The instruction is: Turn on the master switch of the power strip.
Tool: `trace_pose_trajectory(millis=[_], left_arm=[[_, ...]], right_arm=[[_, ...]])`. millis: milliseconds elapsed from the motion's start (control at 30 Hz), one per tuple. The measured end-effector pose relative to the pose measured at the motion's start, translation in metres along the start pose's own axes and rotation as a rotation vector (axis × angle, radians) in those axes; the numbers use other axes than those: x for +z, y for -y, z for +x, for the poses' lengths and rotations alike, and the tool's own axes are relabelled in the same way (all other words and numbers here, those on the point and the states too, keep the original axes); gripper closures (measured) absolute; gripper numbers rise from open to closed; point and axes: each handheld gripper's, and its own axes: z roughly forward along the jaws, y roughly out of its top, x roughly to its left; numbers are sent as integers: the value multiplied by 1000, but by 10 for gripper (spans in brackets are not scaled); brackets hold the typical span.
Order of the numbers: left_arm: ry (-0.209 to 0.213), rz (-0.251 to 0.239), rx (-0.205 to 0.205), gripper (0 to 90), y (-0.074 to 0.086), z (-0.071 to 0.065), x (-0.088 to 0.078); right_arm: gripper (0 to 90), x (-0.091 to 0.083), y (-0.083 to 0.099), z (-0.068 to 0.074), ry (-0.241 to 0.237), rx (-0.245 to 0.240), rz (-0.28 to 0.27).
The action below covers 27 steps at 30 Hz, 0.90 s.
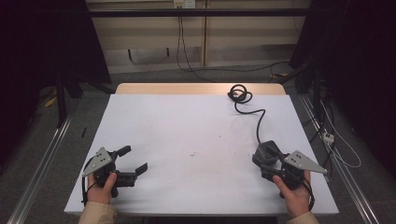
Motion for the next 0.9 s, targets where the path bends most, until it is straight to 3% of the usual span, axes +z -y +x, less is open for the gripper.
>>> trace_pose_trajectory(millis=[433, 900], left_arm=[[5, 1, 1, 25, 0, -1, 1], [6, 5, 4, 25, 0, -1, 1]], right_arm=[[558, -4, -5, -12, 15, 7, -1], [663, -6, -5, -21, 32, 25, 15]])
